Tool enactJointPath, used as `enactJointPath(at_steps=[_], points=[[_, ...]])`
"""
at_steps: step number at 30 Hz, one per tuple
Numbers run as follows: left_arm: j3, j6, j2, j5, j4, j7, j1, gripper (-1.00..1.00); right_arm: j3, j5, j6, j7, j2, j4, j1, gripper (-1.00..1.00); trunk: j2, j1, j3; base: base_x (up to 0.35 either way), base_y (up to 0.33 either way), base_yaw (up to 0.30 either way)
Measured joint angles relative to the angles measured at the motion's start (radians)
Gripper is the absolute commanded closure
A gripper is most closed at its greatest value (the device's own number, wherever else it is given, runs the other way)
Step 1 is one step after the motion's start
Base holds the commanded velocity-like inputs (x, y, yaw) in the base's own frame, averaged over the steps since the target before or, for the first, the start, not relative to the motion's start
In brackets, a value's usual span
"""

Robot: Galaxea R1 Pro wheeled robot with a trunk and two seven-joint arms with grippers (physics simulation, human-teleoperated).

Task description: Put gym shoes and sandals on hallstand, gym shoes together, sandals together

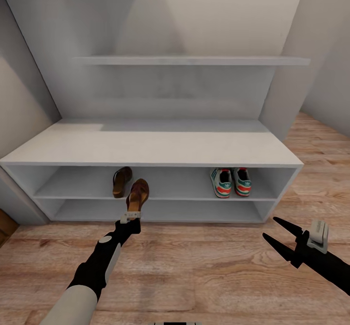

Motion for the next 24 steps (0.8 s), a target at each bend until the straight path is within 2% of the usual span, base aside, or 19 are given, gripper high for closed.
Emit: enactJointPath(at_steps=[18, 24], points=[[0.001, -0.003, 0.000, 0.000, 0.004, 0.000, -0.002, 1.00, 0.018, 0.000, 0.000, -0.001, 0.000, 0.000, 0.000, -1.00, 0.000, 0.000, 0.000, 0.005, 0.000, 0.000], [0.003, -0.001, 0.001, -0.002, 0.008, 0.001, -0.020, 1.00, 0.019, 0.001, 0.000, -0.001, 0.001, 0.000, 0.000, -1.00, 0.000, 0.000, 0.000, 0.142, 0.000, 0.000]])
